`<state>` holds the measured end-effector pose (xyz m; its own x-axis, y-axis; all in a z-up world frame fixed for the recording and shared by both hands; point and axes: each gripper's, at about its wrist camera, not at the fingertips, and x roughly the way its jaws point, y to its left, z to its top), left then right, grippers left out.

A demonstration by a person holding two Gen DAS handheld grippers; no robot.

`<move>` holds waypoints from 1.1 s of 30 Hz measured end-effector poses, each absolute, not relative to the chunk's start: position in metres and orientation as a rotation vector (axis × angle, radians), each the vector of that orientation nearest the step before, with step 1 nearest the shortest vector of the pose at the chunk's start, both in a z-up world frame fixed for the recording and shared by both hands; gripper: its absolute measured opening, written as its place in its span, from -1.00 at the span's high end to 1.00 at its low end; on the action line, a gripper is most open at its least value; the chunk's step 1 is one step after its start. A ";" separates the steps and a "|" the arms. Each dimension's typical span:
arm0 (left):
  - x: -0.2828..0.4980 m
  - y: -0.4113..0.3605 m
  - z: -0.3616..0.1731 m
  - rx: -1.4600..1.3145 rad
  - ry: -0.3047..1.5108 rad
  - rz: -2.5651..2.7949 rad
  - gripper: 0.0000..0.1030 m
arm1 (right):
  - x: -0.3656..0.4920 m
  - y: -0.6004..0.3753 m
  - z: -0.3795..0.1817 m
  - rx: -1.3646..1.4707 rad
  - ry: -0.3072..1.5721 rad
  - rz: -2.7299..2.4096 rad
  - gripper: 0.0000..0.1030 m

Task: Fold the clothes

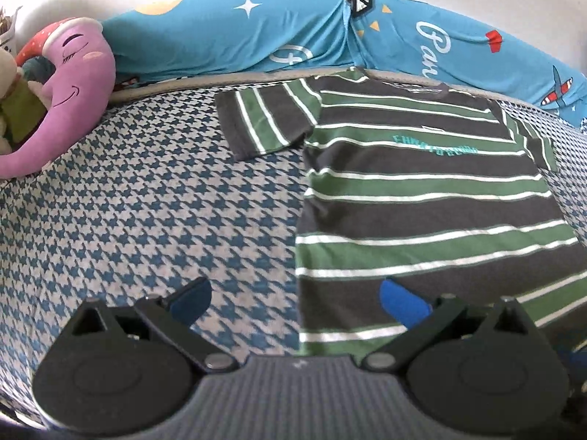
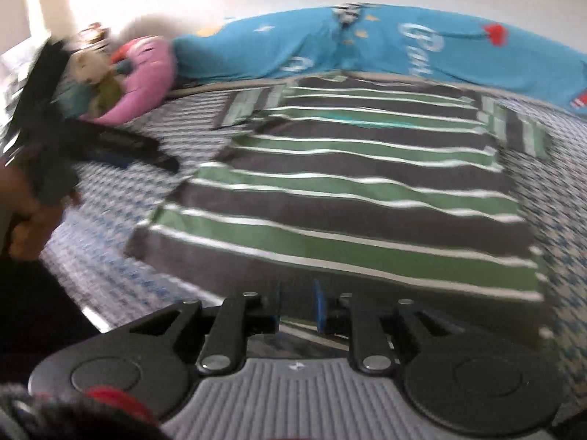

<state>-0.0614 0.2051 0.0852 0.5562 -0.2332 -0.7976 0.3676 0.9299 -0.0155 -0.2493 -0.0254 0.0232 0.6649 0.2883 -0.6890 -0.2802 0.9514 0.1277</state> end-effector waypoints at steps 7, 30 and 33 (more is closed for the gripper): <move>-0.054 0.212 0.079 0.139 0.918 -0.341 -0.99 | -0.245 0.030 0.012 -0.058 0.798 0.499 0.65; -0.036 0.232 0.066 0.044 0.986 -0.243 -0.99 | -0.224 0.134 -0.013 -0.447 0.658 0.682 0.39; -0.035 0.234 0.066 0.037 0.985 -0.239 -0.99 | -0.223 0.142 -0.023 -0.516 0.635 0.655 0.39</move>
